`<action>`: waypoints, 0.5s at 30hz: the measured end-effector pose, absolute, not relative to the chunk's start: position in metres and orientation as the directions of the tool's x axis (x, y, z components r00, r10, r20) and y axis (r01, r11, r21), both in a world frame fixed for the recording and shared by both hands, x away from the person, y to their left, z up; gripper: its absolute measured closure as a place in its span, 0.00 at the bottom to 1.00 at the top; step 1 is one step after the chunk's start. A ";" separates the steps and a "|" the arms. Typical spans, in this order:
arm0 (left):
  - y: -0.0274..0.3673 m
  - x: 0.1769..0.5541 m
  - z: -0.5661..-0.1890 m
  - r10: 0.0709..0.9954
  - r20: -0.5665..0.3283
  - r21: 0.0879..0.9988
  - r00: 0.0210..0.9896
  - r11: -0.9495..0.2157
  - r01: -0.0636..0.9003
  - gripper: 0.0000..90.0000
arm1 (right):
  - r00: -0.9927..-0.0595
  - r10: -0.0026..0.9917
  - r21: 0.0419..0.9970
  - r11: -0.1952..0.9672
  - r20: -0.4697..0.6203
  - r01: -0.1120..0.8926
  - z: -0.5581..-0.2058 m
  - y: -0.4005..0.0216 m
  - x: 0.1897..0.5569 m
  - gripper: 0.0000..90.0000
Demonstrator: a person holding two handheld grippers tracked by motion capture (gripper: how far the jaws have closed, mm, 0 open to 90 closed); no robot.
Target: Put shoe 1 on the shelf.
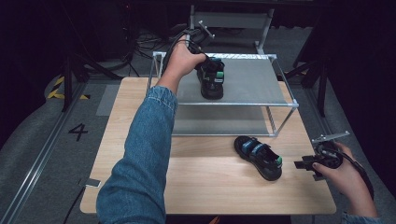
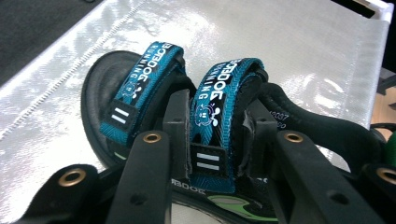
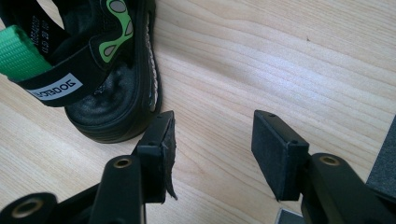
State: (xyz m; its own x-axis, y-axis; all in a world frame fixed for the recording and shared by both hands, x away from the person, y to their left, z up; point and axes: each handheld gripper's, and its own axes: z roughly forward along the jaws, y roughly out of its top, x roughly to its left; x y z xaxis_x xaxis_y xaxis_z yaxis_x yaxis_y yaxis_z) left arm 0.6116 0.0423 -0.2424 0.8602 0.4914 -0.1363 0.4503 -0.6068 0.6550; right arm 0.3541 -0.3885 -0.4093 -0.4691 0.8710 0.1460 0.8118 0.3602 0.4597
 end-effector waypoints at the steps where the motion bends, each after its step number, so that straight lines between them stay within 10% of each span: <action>1: 0.043 0.611 -0.243 0.502 -0.138 0.661 0.854 -0.595 0.457 0.73 | -0.468 0.871 0.459 0.360 0.147 0.813 -0.409 -0.388 0.354 0.56; 6: 0.041 0.603 -0.238 0.530 -0.097 0.675 0.842 -0.587 0.447 0.44 | -0.476 0.868 0.462 0.367 0.142 0.807 -0.408 -0.386 0.354 0.56; 15: 0.044 0.573 -0.212 0.574 -0.009 0.718 0.819 -0.567 0.405 0.35 | -0.488 0.864 0.476 0.379 0.127 0.794 -0.402 -0.383 0.353 0.55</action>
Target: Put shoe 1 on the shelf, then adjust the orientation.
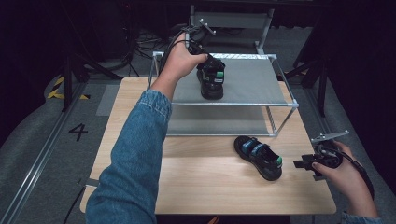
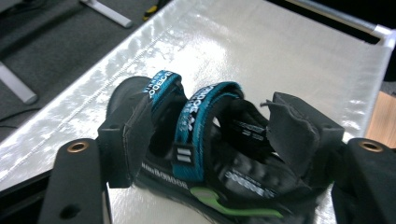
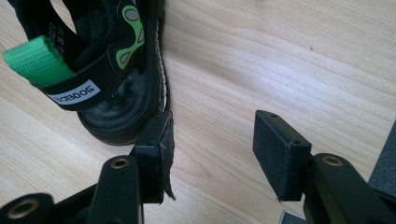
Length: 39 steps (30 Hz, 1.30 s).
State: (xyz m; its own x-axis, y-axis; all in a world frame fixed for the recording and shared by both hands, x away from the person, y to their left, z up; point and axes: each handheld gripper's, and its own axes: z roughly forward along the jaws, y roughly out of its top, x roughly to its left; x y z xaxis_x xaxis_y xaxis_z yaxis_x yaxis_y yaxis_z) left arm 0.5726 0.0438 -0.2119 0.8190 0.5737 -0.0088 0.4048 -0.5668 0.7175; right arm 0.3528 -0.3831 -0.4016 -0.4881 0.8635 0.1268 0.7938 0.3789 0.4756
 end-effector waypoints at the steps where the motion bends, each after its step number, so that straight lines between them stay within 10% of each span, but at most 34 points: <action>1: 0.045 0.568 -0.210 0.574 -0.003 0.715 0.819 -0.571 0.403 0.35 | -0.486 0.864 0.475 0.376 0.131 0.796 -0.400 -0.382 0.352 0.55; 39: 0.110 0.408 -0.280 0.536 0.011 0.612 0.844 -0.671 0.418 0.30 | -0.590 0.801 0.502 0.471 0.101 0.725 -0.363 -0.343 0.344 0.54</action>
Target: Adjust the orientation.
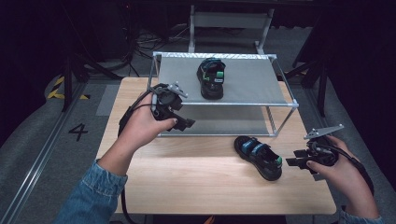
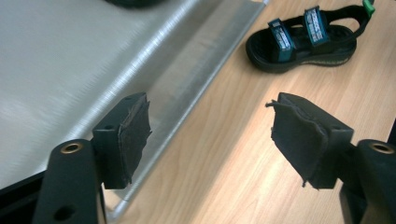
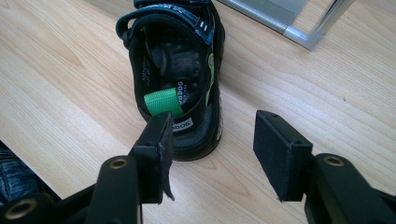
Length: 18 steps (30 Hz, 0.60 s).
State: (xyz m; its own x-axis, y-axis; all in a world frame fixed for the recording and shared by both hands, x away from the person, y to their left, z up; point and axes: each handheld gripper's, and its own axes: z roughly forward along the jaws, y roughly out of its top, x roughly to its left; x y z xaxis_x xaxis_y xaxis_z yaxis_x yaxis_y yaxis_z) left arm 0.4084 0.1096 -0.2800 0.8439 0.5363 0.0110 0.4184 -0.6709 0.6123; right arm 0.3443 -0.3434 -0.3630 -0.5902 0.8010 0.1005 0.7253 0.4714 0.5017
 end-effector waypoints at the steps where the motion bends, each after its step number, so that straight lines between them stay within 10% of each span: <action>1: 0.110 0.406 -0.284 0.529 0.013 0.604 0.849 -0.681 0.415 0.30 | -0.592 0.799 0.502 0.473 0.102 0.724 -0.363 -0.343 0.344 0.54; 18: 0.112 0.393 -0.336 0.545 -0.022 0.558 0.838 -0.689 0.463 0.29 | -0.634 0.767 0.500 0.513 0.098 0.698 -0.369 -0.327 0.347 0.55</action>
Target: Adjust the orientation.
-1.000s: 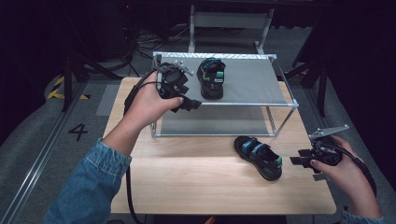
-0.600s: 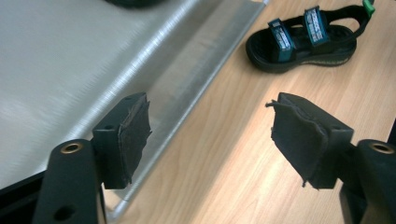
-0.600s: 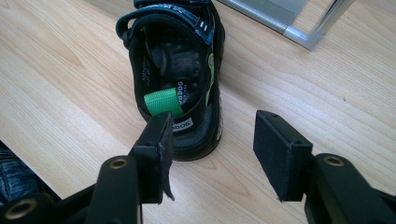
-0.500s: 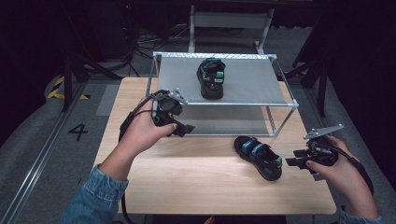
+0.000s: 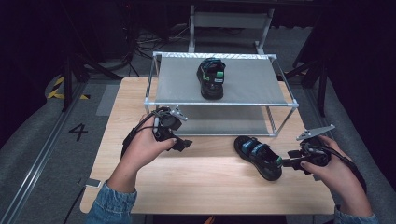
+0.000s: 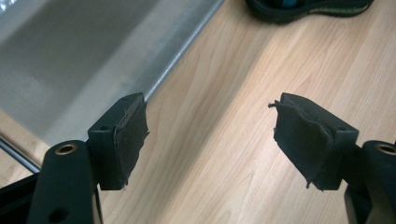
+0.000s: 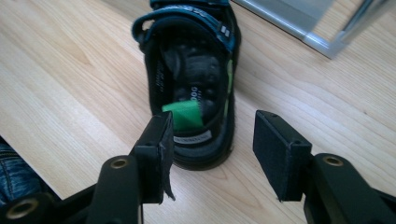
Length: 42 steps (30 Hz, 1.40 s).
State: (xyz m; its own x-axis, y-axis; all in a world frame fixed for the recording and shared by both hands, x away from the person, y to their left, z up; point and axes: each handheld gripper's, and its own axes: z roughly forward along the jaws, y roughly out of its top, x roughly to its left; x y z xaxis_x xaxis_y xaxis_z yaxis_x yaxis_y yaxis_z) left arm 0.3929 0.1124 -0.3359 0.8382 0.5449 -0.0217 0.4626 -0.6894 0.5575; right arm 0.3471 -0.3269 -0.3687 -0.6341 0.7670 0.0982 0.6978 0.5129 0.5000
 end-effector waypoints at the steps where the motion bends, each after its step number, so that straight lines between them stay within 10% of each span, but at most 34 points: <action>1: 0.113 0.392 -0.338 0.544 -0.025 0.559 0.838 -0.688 0.463 0.29 | -0.645 0.758 0.503 0.522 0.098 0.689 -0.369 -0.324 0.347 0.55; 22: 0.133 0.392 -0.350 0.569 -0.063 0.564 0.820 -0.658 0.499 0.30 | -0.673 0.739 0.492 0.573 0.036 0.655 -0.368 -0.297 0.348 0.92; 42: 0.143 0.394 -0.354 0.581 -0.062 0.546 0.812 -0.661 0.515 0.30 | -0.768 0.636 0.464 0.660 0.074 0.591 -0.367 -0.248 0.332 0.93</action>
State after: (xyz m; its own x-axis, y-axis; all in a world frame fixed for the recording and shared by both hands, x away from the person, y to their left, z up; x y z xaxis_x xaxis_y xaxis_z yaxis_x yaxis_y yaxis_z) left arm 0.3935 0.1425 -0.3542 0.8116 0.5809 -0.0621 0.5147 -0.6609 0.5461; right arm 0.3317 -0.2478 -0.3672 -0.7679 0.6363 0.0735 0.5912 0.6598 0.4639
